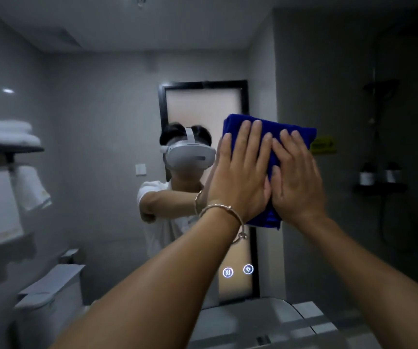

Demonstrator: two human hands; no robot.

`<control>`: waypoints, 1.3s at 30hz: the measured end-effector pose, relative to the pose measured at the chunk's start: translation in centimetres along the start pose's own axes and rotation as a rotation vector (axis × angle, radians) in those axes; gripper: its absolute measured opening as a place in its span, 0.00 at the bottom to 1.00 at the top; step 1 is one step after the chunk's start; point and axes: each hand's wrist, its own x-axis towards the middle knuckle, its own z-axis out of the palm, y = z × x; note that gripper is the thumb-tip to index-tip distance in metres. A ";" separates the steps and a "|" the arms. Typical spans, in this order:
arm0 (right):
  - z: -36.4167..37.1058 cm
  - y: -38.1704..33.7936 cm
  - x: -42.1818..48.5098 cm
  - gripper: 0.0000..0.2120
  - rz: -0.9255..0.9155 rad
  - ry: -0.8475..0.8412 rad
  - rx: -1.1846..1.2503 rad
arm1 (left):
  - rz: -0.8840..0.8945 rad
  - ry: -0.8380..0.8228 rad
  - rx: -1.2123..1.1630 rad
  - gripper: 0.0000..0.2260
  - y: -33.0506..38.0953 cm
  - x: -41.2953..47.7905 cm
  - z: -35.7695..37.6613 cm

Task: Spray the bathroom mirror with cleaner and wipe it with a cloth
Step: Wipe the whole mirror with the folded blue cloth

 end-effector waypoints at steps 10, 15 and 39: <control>0.4 -5.6 2.0 0.27 0.166 -0.002 0.012 | 0.117 0.011 -0.024 0.27 -5.7 -0.4 -1.2; 2.2 -12.3 5.5 0.28 0.118 -0.006 0.033 | 0.077 0.015 0.087 0.28 -13.2 -1.5 -2.6; 11.0 -42.9 10.5 0.27 -0.220 -0.136 0.018 | -0.300 -0.114 -0.028 0.27 -41.2 -17.8 -5.0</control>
